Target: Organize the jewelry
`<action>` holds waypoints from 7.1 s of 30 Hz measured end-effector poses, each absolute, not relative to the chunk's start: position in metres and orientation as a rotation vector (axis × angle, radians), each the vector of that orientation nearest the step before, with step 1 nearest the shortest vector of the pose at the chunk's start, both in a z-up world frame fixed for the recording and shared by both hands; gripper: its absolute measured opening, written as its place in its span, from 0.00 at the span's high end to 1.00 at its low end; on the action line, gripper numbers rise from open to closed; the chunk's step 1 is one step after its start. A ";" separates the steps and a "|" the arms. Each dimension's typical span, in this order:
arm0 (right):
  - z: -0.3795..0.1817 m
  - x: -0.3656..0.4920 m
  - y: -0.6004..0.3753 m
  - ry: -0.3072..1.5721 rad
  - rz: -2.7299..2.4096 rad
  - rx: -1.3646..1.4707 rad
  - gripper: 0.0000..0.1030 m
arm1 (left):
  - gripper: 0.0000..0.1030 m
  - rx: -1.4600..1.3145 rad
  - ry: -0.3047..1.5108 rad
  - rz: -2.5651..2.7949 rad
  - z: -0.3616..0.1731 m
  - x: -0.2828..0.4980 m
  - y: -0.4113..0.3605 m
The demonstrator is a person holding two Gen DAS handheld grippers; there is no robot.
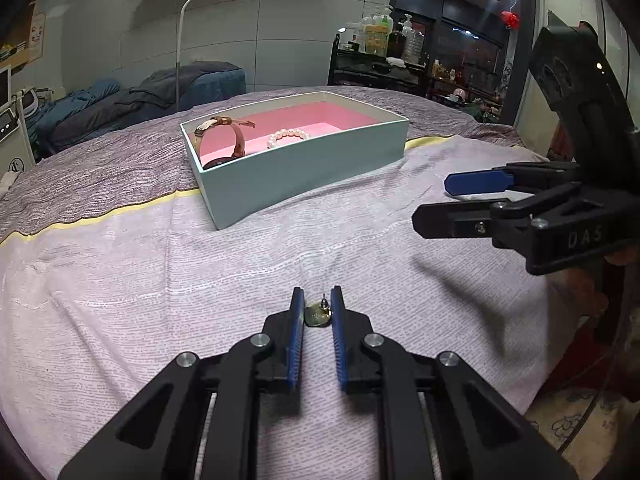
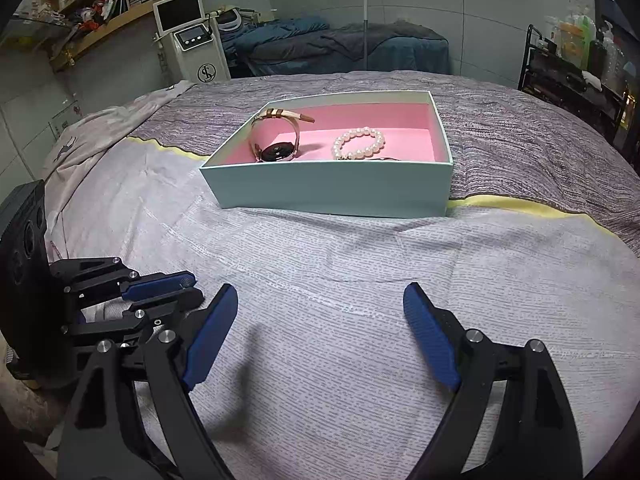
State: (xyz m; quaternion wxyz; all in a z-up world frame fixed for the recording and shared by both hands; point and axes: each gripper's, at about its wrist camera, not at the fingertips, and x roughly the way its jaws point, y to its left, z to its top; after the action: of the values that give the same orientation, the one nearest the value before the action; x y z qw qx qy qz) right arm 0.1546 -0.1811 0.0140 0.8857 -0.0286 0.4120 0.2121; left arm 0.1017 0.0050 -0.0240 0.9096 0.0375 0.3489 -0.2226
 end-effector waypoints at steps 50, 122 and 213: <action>0.049 0.244 -0.179 0.771 0.364 -0.126 0.18 | 0.55 0.219 0.655 -0.391 0.019 0.235 -0.016; 0.052 0.020 -0.199 0.424 0.166 -0.039 0.08 | 0.06 -0.030 0.363 0.027 0.027 0.017 0.007; 0.049 0.024 -0.201 0.428 0.143 -0.036 0.08 | 0.06 -0.035 0.389 0.035 0.027 0.017 0.011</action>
State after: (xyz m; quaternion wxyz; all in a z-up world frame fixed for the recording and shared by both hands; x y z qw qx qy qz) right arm 0.0236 -0.2011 0.0495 0.9745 -0.0178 0.2121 0.0710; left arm 0.0167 0.0115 0.0271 0.9808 -0.0172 0.1933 0.0174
